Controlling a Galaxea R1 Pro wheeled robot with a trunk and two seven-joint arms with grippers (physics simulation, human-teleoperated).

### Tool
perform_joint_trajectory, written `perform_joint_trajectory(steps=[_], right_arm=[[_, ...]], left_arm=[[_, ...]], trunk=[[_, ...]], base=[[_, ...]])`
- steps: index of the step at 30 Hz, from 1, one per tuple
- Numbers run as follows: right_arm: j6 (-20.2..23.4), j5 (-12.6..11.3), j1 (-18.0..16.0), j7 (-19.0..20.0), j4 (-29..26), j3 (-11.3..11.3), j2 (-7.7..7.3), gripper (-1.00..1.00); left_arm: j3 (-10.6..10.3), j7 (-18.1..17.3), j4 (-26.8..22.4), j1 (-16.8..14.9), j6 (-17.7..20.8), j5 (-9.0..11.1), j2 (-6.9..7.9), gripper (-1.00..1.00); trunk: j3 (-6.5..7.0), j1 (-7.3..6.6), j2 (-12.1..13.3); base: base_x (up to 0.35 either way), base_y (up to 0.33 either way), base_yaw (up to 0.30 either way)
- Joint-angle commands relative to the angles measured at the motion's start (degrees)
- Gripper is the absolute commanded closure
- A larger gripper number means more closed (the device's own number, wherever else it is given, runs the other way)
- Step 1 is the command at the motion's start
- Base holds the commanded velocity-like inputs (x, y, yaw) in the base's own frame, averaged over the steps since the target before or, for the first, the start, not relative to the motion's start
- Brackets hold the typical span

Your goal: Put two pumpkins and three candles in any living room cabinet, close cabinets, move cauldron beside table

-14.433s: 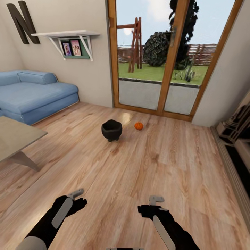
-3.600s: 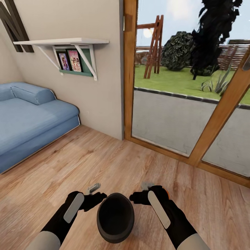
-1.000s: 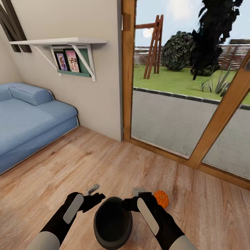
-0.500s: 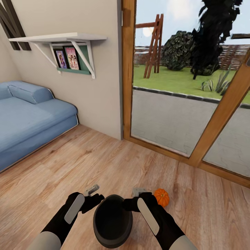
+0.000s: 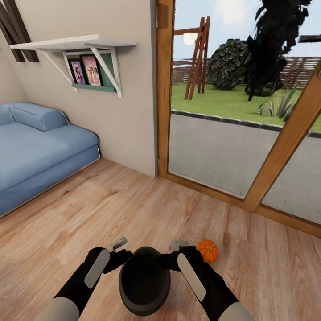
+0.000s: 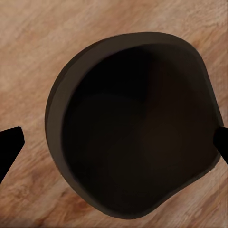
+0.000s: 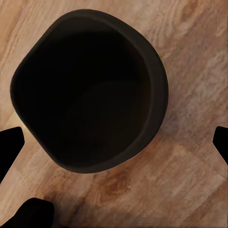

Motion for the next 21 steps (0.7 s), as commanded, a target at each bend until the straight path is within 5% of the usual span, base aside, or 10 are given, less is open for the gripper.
perform_joint_trajectory(steps=[1, 8, 21], right_arm=[[0.1, -0.6, 0.0, -0.6, -0.1, 0.1, -0.04, -1.0], [0.0, -0.5, 0.0, -0.5, -0.1, 0.1, -0.12, -1.0], [0.0, -0.5, 0.0, -0.5, -0.2, 0.1, -0.12, -1.0]], left_arm=[[-0.1, 0.6, -0.1, 0.0, 0.1, 0.6, 0.01, -1.0], [-0.2, 3.8, -0.1, 0.0, 0.0, 0.4, -0.94, -1.0], [-0.2, 4.2, -0.1, 0.0, -0.3, -0.7, -1.18, -1.0]], trunk=[[-0.23, 0.22, -0.4], [-1.49, 1.75, -3.2], [-3.82, 4.61, -8.5]], base=[[0.0, 0.0, 0.0], [0.0, 0.0, 0.0], [0.0, 0.0, 0.0]])
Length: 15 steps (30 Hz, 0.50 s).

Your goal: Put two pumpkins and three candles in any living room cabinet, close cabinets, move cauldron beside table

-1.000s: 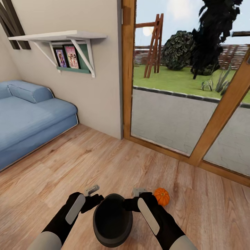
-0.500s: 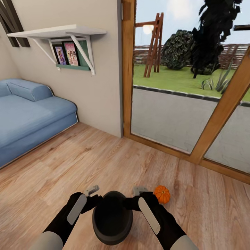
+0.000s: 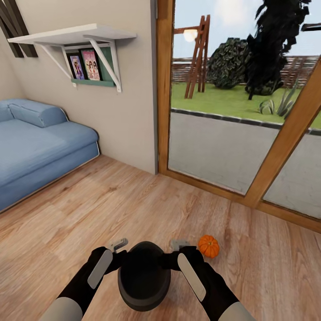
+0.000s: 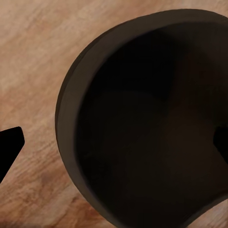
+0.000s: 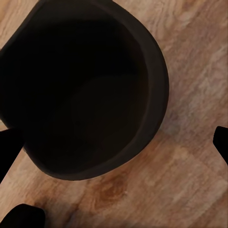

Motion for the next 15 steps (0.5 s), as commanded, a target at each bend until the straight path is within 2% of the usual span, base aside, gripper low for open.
perform_joint_trajectory(steps=[1, 15], right_arm=[[0.1, -0.6, 0.0, -0.6, -0.1, 0.1, -0.01, -1.0], [0.1, -0.6, 0.0, -0.5, 0.0, 0.1, -0.01, -1.0]], left_arm=[[-0.1, 0.6, -0.1, 0.0, 0.1, 0.6, 0.02, -1.0], [-0.1, 0.6, -0.1, 0.0, 0.1, 0.6, 0.02, -1.0]], trunk=[[-0.23, 0.22, -0.4], [-2.75, 3.29, -6.1]], base=[[0.0, 0.0, 0.0], [0.0, 0.0, 0.0]])
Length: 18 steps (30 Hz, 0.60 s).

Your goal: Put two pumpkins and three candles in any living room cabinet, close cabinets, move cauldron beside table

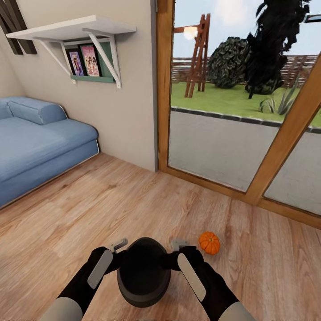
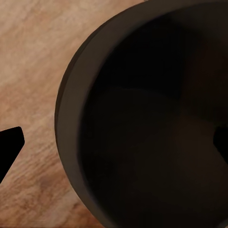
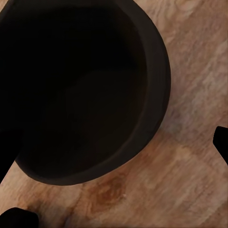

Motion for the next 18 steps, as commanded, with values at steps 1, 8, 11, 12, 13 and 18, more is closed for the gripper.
perform_joint_trajectory(steps=[1, 8, 11, 12, 13, 18], right_arm=[[0.1, -0.6, 0.0, -0.6, 0.0, 0.1, -0.01, -1.0], [0.0, -0.6, 0.0, -1.2, 1.2, -0.3, 0.07, -1.0], [-0.1, -0.5, 0.0, -1.3, 1.9, -0.4, 0.13, -1.0], [-0.1, -0.5, 0.0, -1.3, 2.0, -0.4, 0.14, -1.0], [-0.1, -0.5, 0.0, -1.3, 2.1, -0.4, 0.15, -1.0], [-0.1, -0.5, 0.0, -1.3, 2.2, -0.4, 0.1, -1.0]], left_arm=[[-0.1, 0.6, -0.1, 0.0, 0.1, 0.6, 0.02, -1.0], [-0.2, 0.6, -0.1, 0.0, 0.1, 0.6, -0.03, -1.0], [-0.2, 0.6, -0.1, 0.0, 0.1, 0.6, -0.06, -1.0], [-0.2, 0.6, -0.1, 0.0, 0.1, 0.6, -0.06, -1.0], [-0.2, 0.6, -0.1, 0.0, 0.1, 0.6, -0.06, -1.0], [-0.2, 0.6, -0.1, 0.0, 0.1, 0.6, -0.07, -1.0]], trunk=[[-0.23, 0.21, -0.4], [-1.49, 1.75, -3.2], [-2.03, 2.41, -4.4], [-2.21, 2.63, -4.8], [-2.39, 2.85, -5.3], [-3.49, 2.99, -5.3]], base=[[0.0, 0.0, 0.0], [0.0, 0.0, 0.0], [0.0, 0.0, 0.0], [0.0, 0.0, 0.0], [0.0, 0.0, 0.0], [0.0, 0.0, 0.0]])
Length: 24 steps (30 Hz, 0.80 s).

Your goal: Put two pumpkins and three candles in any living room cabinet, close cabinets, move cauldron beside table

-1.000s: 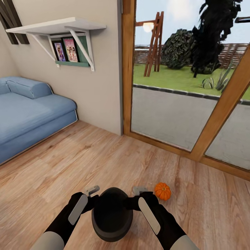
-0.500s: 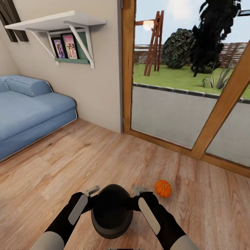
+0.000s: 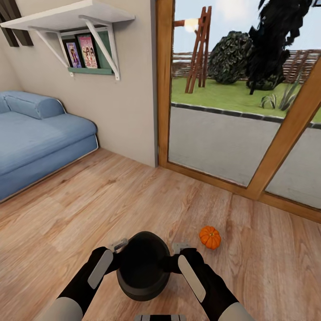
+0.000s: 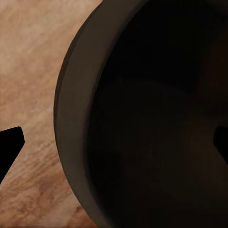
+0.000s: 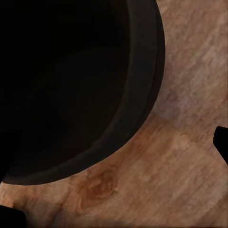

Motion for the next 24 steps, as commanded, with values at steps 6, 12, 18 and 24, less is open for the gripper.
perform_joint_trajectory(steps=[6, 12, 18, 24], right_arm=[[0.0, -0.7, 0.0, -0.5, 0.0, 0.1, -0.04, -1.0], [0.0, -0.7, 0.0, -0.5, 0.0, 0.1, -0.04, -1.0], [0.0, -0.7, 0.0, -0.5, 0.0, 0.0, -0.04, -1.0], [0.1, -0.7, 0.0, -0.4, 0.0, 0.0, -0.05, -1.0]], left_arm=[[-0.2, 0.6, -0.1, 0.0, 0.1, 0.6, 0.0, -1.0], [-0.2, 0.6, -0.1, 0.0, 0.1, 0.6, -0.53, -1.0], [-0.3, 0.6, -0.1, 0.0, 0.1, 0.5, -0.64, -1.0], [-0.3, 0.6, -0.1, 0.0, 0.1, 0.5, -0.65, -1.0]], trunk=[[-0.06, -0.01, 0.0], [-0.06, -0.01, 0.0], [-0.06, -0.01, 0.0], [-0.5, 0.04, -0.1]], base=[[0.0, 0.0, 0.0], [0.0, 0.0, 0.0], [0.0, 0.0, 0.0], [0.0, 0.0, 0.0]])
